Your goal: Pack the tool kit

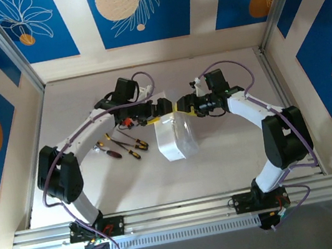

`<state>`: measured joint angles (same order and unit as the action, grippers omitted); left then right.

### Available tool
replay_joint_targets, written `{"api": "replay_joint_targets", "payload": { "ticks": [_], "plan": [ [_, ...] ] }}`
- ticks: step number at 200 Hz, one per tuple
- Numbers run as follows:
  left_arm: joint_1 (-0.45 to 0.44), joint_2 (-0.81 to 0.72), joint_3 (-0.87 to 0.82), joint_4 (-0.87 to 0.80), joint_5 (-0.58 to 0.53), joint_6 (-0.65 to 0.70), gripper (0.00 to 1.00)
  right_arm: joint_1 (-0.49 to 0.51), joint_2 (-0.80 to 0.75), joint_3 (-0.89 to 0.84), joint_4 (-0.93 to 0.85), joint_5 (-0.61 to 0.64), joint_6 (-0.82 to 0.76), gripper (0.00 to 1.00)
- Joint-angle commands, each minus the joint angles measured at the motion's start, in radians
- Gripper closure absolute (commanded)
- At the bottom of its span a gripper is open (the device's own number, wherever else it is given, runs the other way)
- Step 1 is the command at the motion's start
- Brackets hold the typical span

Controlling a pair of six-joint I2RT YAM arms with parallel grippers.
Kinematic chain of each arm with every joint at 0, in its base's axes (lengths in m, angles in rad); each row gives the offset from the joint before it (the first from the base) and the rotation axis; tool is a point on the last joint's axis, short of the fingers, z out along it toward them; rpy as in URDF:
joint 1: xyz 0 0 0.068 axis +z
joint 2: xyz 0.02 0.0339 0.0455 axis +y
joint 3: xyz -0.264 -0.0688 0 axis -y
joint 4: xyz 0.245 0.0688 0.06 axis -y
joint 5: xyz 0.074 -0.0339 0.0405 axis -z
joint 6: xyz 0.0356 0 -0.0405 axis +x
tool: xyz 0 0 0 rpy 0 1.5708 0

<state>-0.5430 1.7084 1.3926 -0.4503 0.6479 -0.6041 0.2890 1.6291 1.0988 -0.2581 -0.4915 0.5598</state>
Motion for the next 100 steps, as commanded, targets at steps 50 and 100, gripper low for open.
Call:
{"api": "replay_joint_targets", "payload": {
  "ticks": [50,100],
  "plan": [
    [-0.042,0.080,0.037,0.063,0.008,-0.067,0.00,0.046,-0.002,-0.076,0.040,-0.032,0.040,0.47],
    [-0.061,0.124,0.047,0.162,0.103,-0.095,0.00,0.058,0.000,-0.109,0.075,-0.043,0.060,0.54]
  ]
}}
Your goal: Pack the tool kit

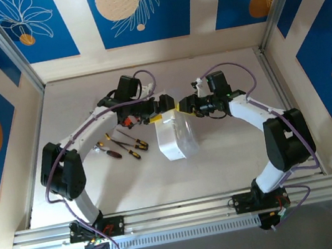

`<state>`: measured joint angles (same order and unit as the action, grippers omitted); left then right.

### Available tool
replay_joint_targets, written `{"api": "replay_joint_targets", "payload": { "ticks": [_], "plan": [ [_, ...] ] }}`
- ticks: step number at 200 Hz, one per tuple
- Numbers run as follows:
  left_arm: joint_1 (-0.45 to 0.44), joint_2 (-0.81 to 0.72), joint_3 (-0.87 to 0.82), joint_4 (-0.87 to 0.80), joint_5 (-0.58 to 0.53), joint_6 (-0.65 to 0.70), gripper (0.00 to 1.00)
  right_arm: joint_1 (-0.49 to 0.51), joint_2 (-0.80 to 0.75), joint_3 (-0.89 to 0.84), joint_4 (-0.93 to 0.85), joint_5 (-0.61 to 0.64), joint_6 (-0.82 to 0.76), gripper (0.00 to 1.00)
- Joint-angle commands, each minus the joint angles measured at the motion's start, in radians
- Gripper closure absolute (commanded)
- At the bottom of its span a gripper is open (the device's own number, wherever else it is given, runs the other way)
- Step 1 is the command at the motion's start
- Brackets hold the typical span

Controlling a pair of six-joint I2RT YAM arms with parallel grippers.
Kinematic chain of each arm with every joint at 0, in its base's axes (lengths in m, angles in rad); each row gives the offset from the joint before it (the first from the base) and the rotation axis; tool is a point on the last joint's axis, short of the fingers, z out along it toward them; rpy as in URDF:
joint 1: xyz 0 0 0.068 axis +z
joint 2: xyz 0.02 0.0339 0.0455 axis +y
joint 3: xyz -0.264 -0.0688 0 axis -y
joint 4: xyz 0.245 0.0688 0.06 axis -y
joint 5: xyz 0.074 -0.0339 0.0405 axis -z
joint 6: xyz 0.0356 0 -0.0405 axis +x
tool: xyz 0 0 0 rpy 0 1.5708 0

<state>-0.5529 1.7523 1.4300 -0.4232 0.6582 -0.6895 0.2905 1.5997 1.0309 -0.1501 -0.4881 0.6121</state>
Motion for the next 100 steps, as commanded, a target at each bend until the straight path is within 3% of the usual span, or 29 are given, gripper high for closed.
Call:
{"api": "replay_joint_targets", "payload": {
  "ticks": [1,41,100],
  "plan": [
    [-0.051,0.080,0.010,0.136,0.096,-0.009,0.00,0.056,0.028,-0.041,-0.033,-0.046,0.009,0.54],
    [-0.056,0.086,-0.002,0.189,0.152,0.008,0.00,0.058,0.037,-0.029,-0.033,-0.055,0.009,0.58],
    [-0.056,0.084,-0.130,0.562,0.275,-0.099,0.00,0.060,0.042,-0.034,-0.035,-0.051,0.018,0.59]
  ]
}}
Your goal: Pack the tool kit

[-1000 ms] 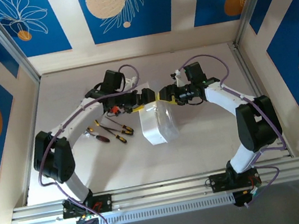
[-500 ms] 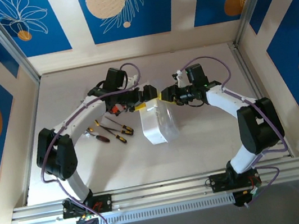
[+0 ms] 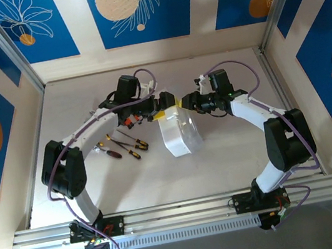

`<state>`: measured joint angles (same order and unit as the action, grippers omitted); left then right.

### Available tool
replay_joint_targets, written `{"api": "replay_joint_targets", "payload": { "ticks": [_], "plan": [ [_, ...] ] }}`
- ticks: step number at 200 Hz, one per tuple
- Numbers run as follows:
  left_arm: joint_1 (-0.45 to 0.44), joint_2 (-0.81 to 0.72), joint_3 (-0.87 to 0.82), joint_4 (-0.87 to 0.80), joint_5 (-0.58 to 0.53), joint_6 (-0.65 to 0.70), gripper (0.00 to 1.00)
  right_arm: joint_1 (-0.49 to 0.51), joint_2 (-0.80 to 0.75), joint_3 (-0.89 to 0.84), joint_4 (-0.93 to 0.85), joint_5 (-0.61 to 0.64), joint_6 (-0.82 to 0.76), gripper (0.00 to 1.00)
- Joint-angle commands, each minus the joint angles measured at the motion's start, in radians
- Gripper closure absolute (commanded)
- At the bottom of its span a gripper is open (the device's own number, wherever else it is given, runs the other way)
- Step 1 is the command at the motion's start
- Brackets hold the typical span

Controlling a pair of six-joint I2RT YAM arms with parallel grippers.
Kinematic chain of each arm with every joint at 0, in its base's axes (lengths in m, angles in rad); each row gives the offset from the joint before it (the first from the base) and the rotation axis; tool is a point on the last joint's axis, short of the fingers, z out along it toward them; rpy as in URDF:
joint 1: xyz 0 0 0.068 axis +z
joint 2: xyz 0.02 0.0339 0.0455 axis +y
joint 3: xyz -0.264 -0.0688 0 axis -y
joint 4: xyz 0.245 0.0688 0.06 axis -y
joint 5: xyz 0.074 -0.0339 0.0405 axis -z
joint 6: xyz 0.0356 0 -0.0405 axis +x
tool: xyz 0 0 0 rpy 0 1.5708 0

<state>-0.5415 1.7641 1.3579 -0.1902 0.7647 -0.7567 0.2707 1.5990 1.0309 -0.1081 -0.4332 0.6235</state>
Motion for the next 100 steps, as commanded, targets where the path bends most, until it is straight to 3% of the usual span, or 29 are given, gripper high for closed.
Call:
{"api": "replay_joint_targets", "payload": {
  "ticks": [1,100],
  "plan": [
    [-0.067,0.072,-0.060,0.332,0.169,-0.033,0.00,0.080,0.043,-0.034,-0.078,-0.106,0.007,0.59],
    [-0.052,0.066,-0.136,0.411,0.170,-0.054,0.00,0.055,0.021,-0.028,-0.123,-0.081,0.003,0.60]
  ]
}}
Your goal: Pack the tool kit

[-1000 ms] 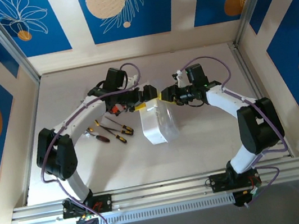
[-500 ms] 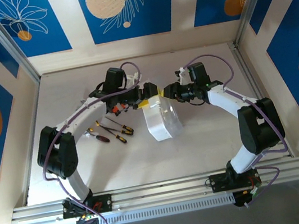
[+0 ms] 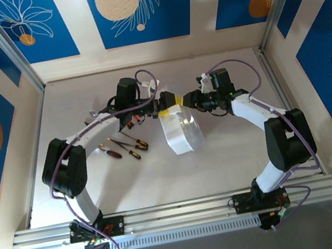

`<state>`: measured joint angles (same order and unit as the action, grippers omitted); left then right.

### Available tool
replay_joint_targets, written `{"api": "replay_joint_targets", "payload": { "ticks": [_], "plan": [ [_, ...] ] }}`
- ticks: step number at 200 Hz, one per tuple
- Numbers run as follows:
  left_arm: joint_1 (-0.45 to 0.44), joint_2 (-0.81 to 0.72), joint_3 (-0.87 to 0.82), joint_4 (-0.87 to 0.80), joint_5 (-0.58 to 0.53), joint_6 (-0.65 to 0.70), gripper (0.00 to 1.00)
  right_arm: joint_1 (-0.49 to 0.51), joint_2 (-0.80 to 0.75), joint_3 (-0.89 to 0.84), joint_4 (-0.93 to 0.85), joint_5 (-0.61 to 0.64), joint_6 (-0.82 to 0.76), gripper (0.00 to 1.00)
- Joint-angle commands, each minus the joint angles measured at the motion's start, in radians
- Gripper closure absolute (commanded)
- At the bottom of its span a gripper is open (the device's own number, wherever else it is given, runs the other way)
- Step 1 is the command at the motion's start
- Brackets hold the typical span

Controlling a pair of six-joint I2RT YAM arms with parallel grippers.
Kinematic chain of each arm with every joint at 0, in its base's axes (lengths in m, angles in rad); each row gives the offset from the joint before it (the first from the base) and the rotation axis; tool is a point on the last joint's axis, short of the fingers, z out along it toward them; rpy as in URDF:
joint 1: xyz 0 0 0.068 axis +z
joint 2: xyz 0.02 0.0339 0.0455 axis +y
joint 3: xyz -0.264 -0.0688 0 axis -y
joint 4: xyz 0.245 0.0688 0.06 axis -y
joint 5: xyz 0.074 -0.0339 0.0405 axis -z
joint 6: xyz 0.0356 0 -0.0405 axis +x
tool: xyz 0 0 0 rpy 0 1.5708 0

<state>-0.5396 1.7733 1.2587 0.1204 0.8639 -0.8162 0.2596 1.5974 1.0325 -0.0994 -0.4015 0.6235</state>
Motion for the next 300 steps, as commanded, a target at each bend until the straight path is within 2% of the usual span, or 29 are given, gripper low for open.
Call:
{"api": "replay_joint_targets", "payload": {
  "ticks": [1,54,87,105,144,172,204,243,277,300],
  "plan": [
    [-0.054,0.057,-0.038,0.101,0.071,0.005,0.00,0.067,0.022,-0.029,-0.132,-0.112,0.003,0.60],
    [-0.022,0.049,-0.097,0.005,0.022,0.083,0.00,0.033,-0.021,0.006,-0.219,-0.088,-0.045,0.60],
    [0.006,0.051,-0.136,-0.031,0.007,0.128,0.00,0.024,-0.046,0.073,-0.309,-0.063,-0.096,0.55],
    [0.022,0.052,-0.146,-0.053,0.001,0.154,0.00,0.024,-0.048,0.110,-0.340,-0.062,-0.110,0.50],
    [0.052,0.058,-0.168,-0.083,-0.008,0.199,0.00,0.022,-0.059,0.167,-0.393,-0.043,-0.132,0.30],
    [0.072,0.064,-0.182,-0.091,-0.008,0.218,0.00,0.013,-0.068,0.201,-0.435,-0.030,-0.153,0.20],
    [0.082,0.075,-0.190,-0.078,-0.008,0.224,0.00,-0.008,-0.087,0.216,-0.464,-0.022,-0.168,0.15],
    [0.084,0.083,-0.187,-0.071,-0.009,0.222,0.00,-0.044,-0.099,0.227,-0.505,-0.001,-0.191,0.14],
    [0.084,0.054,-0.165,-0.147,-0.040,0.265,0.00,-0.051,-0.091,0.266,-0.595,0.081,-0.237,0.13],
    [0.086,0.014,-0.128,-0.275,-0.112,0.330,0.00,-0.028,-0.059,0.315,-0.695,0.191,-0.261,0.00]
  ]
}}
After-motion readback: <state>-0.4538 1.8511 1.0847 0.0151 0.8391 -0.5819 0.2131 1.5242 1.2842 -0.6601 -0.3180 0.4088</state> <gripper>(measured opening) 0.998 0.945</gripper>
